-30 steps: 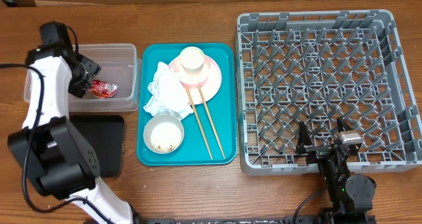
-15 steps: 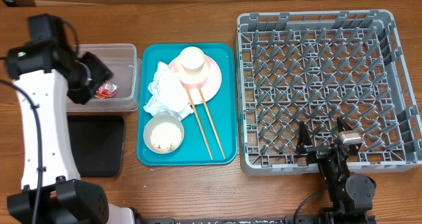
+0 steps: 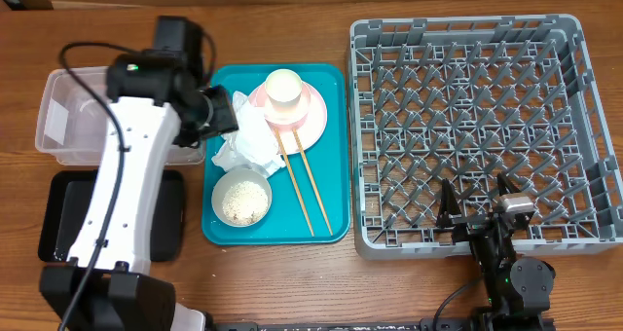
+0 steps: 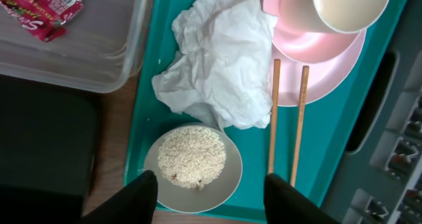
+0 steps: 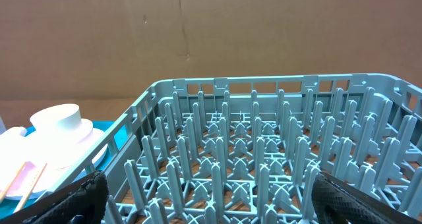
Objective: Sort waste into correct bins and load items into the dishwasher
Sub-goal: 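Move the left gripper to the white tissue and grasp it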
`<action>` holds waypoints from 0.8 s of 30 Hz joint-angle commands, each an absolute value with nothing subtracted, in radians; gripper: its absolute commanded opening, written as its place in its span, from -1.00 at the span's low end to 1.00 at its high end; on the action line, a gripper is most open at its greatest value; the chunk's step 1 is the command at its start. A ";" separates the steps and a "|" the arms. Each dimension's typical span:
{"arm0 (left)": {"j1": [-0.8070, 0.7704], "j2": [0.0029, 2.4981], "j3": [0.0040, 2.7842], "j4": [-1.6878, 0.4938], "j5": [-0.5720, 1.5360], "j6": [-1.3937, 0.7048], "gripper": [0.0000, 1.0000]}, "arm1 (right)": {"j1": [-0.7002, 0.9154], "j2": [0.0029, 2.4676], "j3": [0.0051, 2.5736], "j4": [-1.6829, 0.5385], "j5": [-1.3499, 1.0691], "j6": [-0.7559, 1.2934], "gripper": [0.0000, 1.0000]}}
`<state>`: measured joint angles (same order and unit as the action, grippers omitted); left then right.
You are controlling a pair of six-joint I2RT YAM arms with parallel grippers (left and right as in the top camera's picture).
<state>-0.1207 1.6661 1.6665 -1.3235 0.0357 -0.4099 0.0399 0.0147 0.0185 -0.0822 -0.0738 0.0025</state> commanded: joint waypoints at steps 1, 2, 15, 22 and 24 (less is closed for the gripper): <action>-0.173 1.707 1.657 -1.322 -0.041 -0.392 0.05 | 0.037 0.003 0.008 -0.077 -0.073 -0.001 1.00; -0.180 1.713 1.657 -1.321 -0.041 -0.392 0.06 | 0.037 0.003 0.008 -0.077 -0.073 -0.001 1.00; -0.210 1.905 1.657 -1.304 -0.041 -0.392 0.21 | 0.037 0.003 0.008 -0.077 -0.073 -0.001 1.00; -0.210 2.017 1.657 -1.304 -0.063 -0.388 0.18 | 0.037 0.003 0.008 -0.077 -0.073 -0.001 1.00; -0.210 2.043 1.657 -1.304 -0.063 -0.388 0.17 | 0.037 0.003 0.008 -0.077 -0.073 -0.001 1.00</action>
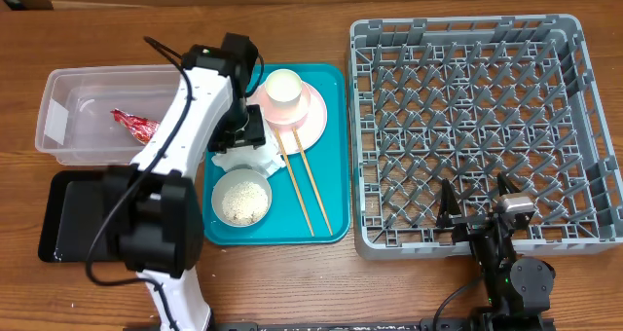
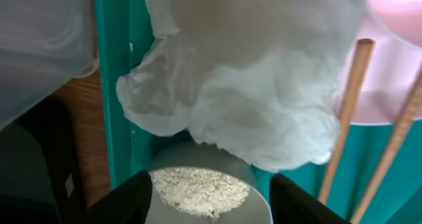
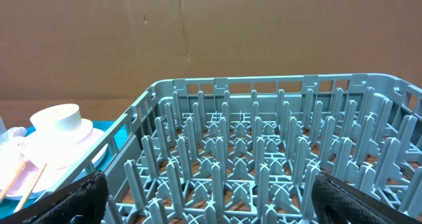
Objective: Sort waste into correct bins and load items into the dishwasher
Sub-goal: 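Move the left gripper to the white tissue and grasp it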
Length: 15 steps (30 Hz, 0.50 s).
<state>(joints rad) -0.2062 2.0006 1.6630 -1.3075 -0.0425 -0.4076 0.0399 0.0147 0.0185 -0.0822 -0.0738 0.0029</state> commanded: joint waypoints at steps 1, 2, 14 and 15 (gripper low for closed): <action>-0.210 2.053 1.657 -1.303 -0.064 -0.388 0.16 | 0.037 0.003 0.008 -0.077 -0.073 -0.001 0.99; -0.210 2.059 1.657 -1.302 -0.064 -0.388 0.15 | 0.037 0.003 0.008 -0.077 -0.073 -0.001 1.00; -0.210 2.112 1.657 -1.274 -0.128 -0.388 0.11 | 0.037 0.003 0.008 -0.077 -0.073 -0.001 1.00; -0.210 2.112 1.657 -1.270 -0.133 -0.388 0.11 | 0.037 0.003 0.008 -0.077 -0.073 -0.001 1.00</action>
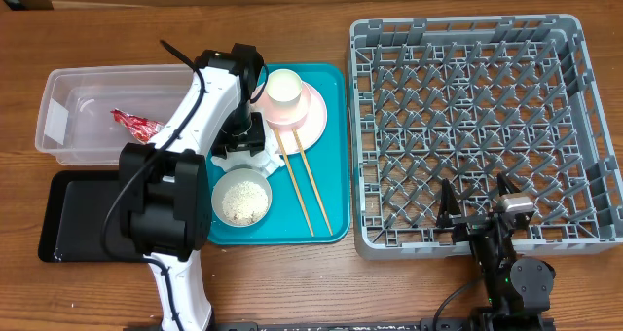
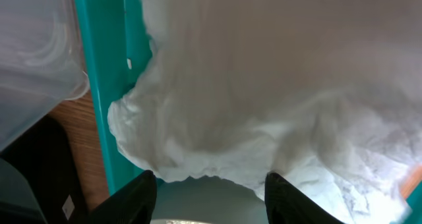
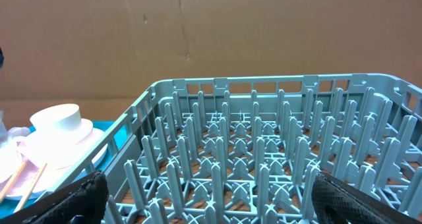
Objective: Sort waste into correct bins and load items into the dishwasher
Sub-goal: 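Move the left gripper to the white tissue and grasp it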
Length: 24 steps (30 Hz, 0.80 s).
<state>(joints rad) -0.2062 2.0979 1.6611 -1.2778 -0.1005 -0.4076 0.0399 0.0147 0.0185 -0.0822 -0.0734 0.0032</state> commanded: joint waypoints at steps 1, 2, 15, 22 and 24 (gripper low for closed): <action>-0.210 2.112 1.657 -1.269 -0.136 -0.388 0.11 | 0.037 0.003 0.008 -0.077 -0.073 -0.001 1.00; -0.210 2.112 1.657 -1.266 -0.139 -0.388 0.11 | 0.037 0.003 0.008 -0.077 -0.073 -0.001 1.00; -0.210 2.113 1.650 -1.256 -0.138 -0.388 0.10 | 0.037 0.003 0.008 -0.077 -0.073 -0.001 1.00; -0.210 2.113 1.595 -1.226 -0.139 -0.348 0.10 | 0.037 0.003 0.008 -0.077 -0.073 -0.001 1.00; -0.210 2.113 1.578 -1.214 -0.139 -0.335 0.10 | 0.037 0.003 0.008 -0.077 -0.073 -0.001 1.00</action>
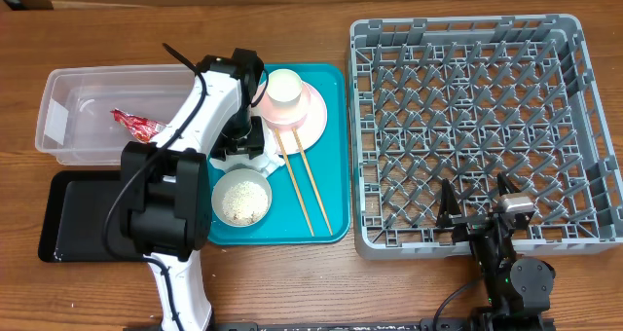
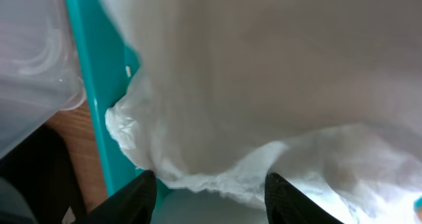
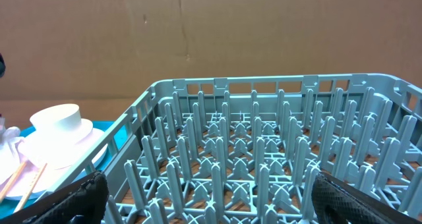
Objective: Sort waste into correct bins and load items into the dishwasher
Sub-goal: 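Move the left gripper to the white tissue and grasp it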
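Note:
A crumpled white napkin lies on the teal tray and fills the left wrist view. My left gripper is low over it, open, one finger on each side of its lower edge. Just below sits a bowl of rice. Two chopsticks lie beside a pink plate that carries a white cup. My right gripper rests open at the near edge of the grey dish rack, holding nothing.
A clear bin holding a red wrapper stands left of the tray. A black bin sits in front of it. The rack's upright pegs fill the right wrist view.
The left gripper is slightly lower on the napkin, which now covers more of its wrist view. Its fingers are still wide apart. The right arm has not moved.
The left gripper was open high over the tray's left edge, with napkin, rice bowl and chopsticks all in view. It then stood over the napkin, closer at each moment, and now hangs right upon it, still open. The right gripper stayed at the rack.

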`<action>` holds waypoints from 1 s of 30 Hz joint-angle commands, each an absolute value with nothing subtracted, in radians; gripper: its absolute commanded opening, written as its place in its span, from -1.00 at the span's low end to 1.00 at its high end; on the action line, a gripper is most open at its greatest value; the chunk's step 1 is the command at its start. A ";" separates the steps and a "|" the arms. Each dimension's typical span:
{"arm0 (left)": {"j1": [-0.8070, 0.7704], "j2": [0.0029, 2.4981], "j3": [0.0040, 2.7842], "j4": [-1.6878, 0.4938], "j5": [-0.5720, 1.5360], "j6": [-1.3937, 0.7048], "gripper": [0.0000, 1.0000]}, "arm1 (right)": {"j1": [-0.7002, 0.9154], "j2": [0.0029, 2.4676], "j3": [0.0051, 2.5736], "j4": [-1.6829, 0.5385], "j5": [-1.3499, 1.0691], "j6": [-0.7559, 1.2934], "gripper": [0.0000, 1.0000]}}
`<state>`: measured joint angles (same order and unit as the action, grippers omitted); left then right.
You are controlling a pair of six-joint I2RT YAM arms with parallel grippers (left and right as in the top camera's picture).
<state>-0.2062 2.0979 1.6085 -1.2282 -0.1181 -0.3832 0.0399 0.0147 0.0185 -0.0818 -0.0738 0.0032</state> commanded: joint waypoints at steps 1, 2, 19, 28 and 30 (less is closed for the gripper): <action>-0.210 2.113 1.570 -1.208 -0.139 -0.331 0.10 | 0.037 0.003 0.008 -0.077 -0.073 -0.001 1.00; -0.210 2.113 1.567 -1.203 -0.138 -0.322 0.10 | 0.037 0.003 0.008 -0.077 -0.073 -0.001 1.00; -0.210 2.113 1.565 -1.172 -0.137 -0.313 -0.49 | 0.037 0.003 0.008 -0.077 -0.073 -0.001 1.00; -0.210 2.113 1.565 -1.174 -0.134 -0.310 -0.52 | 0.037 0.003 0.008 -0.077 -0.073 -0.001 1.00; -0.210 2.113 1.565 -1.177 -0.139 -0.310 -0.15 | 0.037 0.003 0.008 -0.077 -0.073 -0.001 1.00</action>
